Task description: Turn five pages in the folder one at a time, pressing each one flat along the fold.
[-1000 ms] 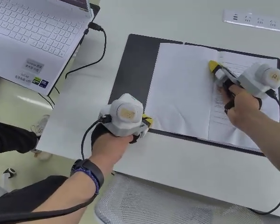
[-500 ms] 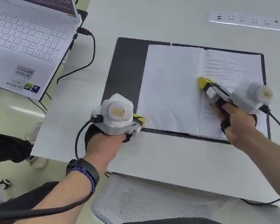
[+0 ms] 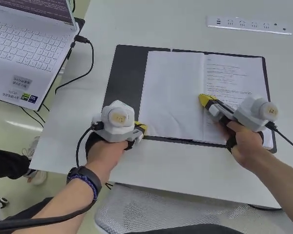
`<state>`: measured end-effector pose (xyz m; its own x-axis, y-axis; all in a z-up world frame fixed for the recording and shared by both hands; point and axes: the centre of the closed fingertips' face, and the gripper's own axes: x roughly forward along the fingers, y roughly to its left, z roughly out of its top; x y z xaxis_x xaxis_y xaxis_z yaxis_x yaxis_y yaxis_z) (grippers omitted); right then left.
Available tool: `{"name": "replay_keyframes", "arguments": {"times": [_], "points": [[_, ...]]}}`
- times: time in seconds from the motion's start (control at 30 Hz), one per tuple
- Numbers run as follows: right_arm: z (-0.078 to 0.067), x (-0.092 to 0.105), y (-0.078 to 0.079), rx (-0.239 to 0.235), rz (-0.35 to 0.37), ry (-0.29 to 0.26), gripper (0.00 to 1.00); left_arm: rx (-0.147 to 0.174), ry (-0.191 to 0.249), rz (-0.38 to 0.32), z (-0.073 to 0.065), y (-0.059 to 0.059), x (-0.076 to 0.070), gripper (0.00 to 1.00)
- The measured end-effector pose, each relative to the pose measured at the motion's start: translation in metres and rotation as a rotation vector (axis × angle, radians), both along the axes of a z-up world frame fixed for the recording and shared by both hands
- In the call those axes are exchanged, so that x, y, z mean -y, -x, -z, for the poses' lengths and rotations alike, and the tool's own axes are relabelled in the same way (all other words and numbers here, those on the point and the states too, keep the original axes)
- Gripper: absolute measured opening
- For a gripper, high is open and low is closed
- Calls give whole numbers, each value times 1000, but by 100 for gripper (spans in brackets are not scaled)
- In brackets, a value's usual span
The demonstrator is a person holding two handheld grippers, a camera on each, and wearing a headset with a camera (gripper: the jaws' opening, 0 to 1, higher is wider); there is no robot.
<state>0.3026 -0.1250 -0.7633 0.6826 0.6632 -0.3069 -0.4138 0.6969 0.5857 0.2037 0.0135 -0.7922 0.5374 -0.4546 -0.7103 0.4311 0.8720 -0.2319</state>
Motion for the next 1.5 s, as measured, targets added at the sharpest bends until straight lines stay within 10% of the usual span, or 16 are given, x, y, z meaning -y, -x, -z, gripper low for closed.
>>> {"name": "replay_keyframes", "arguments": {"times": [0.4,1.5], "points": [[2,-3,43,-28,-75,27,0,7,-5,21,-1,1,0,0],[18,9,96,-100,-38,106,0,1,-21,20,-2,3,1,0]]}}
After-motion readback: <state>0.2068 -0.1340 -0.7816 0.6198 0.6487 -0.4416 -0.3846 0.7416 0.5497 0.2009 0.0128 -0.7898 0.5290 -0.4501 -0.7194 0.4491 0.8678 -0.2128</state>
